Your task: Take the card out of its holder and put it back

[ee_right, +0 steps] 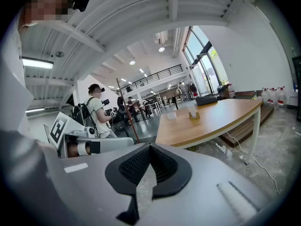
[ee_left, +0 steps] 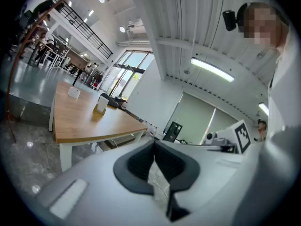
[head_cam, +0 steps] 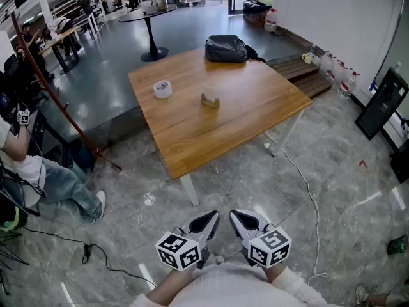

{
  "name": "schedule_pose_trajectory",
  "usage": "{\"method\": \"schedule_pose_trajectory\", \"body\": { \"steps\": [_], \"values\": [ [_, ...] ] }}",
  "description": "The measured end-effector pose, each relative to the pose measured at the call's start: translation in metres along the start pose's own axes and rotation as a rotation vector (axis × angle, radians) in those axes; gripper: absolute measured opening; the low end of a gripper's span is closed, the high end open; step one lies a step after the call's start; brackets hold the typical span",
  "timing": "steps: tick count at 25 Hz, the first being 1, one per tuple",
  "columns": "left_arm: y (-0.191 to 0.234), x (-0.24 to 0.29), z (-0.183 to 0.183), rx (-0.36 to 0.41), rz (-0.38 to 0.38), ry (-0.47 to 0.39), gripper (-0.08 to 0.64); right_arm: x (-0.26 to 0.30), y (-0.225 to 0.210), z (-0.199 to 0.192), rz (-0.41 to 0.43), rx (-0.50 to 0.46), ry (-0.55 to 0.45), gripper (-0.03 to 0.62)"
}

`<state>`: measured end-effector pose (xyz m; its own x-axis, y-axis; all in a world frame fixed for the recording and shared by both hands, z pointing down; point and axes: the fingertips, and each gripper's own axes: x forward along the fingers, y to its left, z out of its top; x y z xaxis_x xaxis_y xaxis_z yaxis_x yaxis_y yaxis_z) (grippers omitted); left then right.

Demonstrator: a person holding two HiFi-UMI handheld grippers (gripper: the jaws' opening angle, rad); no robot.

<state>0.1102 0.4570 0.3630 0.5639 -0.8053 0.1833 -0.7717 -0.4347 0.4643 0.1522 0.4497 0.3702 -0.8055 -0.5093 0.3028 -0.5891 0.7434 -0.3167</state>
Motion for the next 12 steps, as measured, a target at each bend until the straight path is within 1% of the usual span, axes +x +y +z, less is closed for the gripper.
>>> {"method": "schedule_pose_trajectory", "body": {
  "steps": [3,6,9,12],
  "values": [
    [0.007,0.014,0.007,0.001,0.002,-0.013,0.008,0.011,-0.01,0.002,0.003,0.0,0.0,-0.002],
    [0.02,0.029,0.012,-0.008,0.0,-0.006,0.008,0.025,-0.019,0.007,0.014,0.0,0.003,-0.002],
    [0.038,0.041,0.015,-0.02,0.008,0.007,0.008,0.041,-0.032,0.011,0.01,0.009,0.009,-0.002],
    [0.06,0.056,0.026,-0.027,0.008,0.011,0.008,0.064,-0.047,0.022,0.002,0.014,0.005,-0.002]
  ]
}}
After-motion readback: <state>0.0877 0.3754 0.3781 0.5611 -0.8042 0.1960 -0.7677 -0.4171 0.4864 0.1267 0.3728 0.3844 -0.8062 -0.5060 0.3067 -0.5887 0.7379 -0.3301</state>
